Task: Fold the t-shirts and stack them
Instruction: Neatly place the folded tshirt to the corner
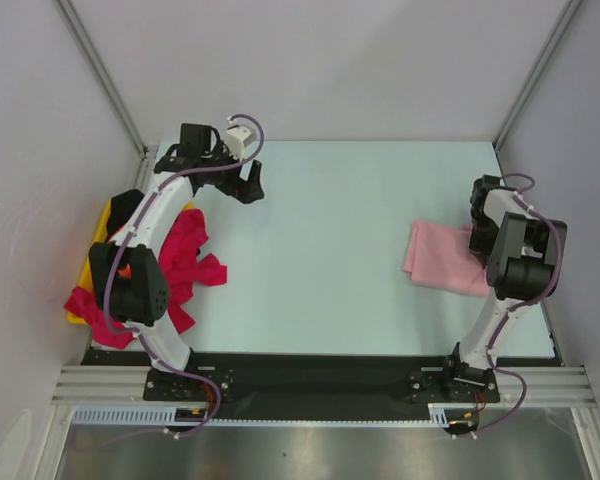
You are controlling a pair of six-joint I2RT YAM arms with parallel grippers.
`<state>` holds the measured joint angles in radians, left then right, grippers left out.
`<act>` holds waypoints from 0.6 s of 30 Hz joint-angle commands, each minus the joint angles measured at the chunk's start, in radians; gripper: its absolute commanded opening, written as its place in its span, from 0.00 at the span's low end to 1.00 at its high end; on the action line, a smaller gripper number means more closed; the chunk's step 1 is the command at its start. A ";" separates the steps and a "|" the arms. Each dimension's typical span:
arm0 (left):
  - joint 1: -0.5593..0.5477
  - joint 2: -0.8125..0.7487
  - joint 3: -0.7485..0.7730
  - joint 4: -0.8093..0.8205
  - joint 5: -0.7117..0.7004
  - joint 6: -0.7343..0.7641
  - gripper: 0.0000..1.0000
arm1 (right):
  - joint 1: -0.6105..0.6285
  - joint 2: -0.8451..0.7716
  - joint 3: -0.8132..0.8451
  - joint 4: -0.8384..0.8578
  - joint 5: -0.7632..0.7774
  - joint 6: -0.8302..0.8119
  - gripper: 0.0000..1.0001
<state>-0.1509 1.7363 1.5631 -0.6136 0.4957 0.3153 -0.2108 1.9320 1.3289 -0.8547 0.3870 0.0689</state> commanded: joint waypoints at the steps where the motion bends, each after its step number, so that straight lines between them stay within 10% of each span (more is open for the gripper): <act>1: 0.010 -0.052 0.025 0.012 0.037 0.010 1.00 | -0.054 -0.004 0.050 0.009 0.153 -0.040 0.00; 6: 0.024 -0.052 0.023 -0.003 0.024 0.033 1.00 | -0.130 0.021 0.139 0.016 0.168 -0.046 0.15; 8: 0.031 -0.052 0.023 -0.005 0.021 0.034 1.00 | -0.137 0.018 0.176 0.010 0.177 -0.043 0.45; 13: 0.039 -0.047 0.028 -0.018 0.018 0.039 1.00 | -0.001 -0.056 0.233 -0.055 0.262 0.055 0.72; 18: 0.040 -0.047 0.029 -0.021 0.023 0.030 1.00 | 0.279 -0.244 0.065 0.011 0.199 0.164 0.71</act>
<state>-0.1177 1.7363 1.5631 -0.6319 0.5003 0.3264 -0.0925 1.8244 1.4799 -0.8585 0.6193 0.1532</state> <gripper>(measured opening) 0.996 0.715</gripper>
